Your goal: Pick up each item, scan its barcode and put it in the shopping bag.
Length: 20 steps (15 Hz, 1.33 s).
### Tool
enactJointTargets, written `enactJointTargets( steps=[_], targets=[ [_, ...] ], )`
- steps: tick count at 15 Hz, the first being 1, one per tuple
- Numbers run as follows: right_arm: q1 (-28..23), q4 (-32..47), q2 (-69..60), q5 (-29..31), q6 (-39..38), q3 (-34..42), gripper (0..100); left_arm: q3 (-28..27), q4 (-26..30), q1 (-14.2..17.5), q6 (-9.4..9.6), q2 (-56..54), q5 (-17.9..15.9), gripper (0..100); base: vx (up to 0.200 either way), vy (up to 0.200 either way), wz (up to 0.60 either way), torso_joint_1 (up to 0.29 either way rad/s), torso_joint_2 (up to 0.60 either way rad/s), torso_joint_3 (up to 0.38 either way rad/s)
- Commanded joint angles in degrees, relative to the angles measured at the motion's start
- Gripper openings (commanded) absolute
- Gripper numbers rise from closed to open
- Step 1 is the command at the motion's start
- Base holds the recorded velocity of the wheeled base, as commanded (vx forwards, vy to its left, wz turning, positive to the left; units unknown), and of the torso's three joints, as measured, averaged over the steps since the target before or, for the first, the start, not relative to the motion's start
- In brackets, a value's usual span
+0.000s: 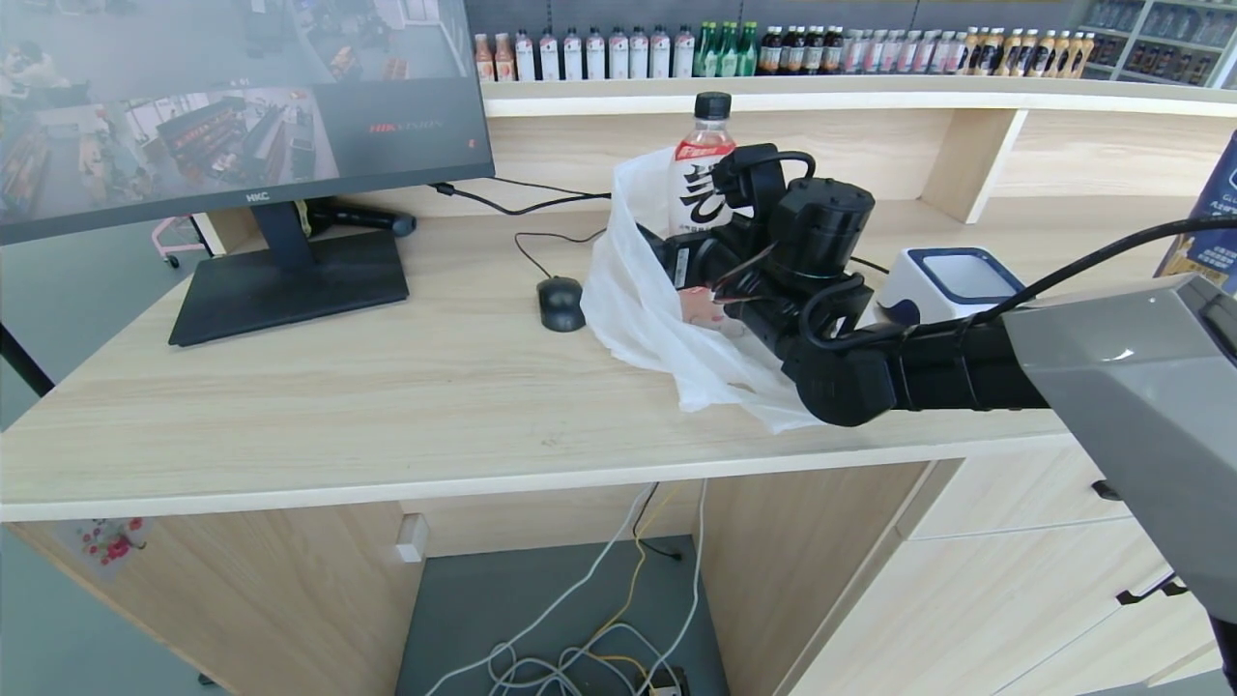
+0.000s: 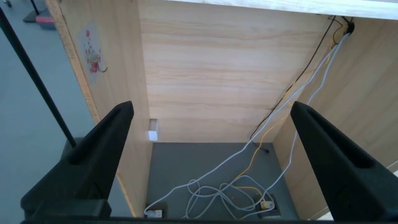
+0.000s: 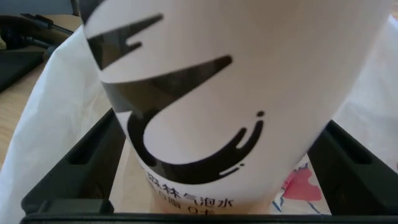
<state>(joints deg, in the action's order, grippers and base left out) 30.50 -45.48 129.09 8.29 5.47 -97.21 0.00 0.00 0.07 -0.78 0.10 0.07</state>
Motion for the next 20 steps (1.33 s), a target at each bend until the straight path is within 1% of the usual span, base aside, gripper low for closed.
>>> enactJointTargets(
  steps=[1, 6, 10, 13, 15, 20],
  targets=[
    [0.0, -0.13, 0.2, 0.06, 0.06, 0.0, 100, 0.0, 0.0, 0.01, -0.01, -0.01, 0.01, 100, 0.0, 0.0, 0.0, 0.0, 0.0, 0.0],
    [0.0, -0.13, -0.59, 0.15, 0.06, 0.35, 100, 0.0, 0.0, 0.01, -0.01, -0.01, 0.01, 100, 0.0, 0.0, 0.0, 0.0, 0.0, 0.0],
    [0.44, -0.13, -4.28, 0.41, 0.15, 1.49, 100, 0.0, 0.0, 0.01, -0.01, -0.01, 0.01, 100, 0.0, 0.0, 0.0, 0.0, 0.0, 0.0],
    [1.84, -0.13, -8.68, 0.5, 0.24, 5.45, 100, 0.0, 0.0, 0.01, -0.01, -0.01, 0.01, 100, 0.0, 0.0, 0.0, 0.0, 0.0, 0.0],
    [3.16, -0.13, -12.46, 1.99, 0.24, 9.14, 100, 0.0, 0.0, 0.01, -0.01, -0.01, 0.01, 100, 0.0, 0.0, 0.0, 0.0, 0.0, 0.0],
    [3.69, -1.45, -23.35, 2.7, 0.15, 19.51, 100, 0.0, 0.0, 0.01, -0.01, -0.01, 0.01, 100, 0.0, 0.0, 0.0, 0.0, 0.0, 0.0]
  ],
)
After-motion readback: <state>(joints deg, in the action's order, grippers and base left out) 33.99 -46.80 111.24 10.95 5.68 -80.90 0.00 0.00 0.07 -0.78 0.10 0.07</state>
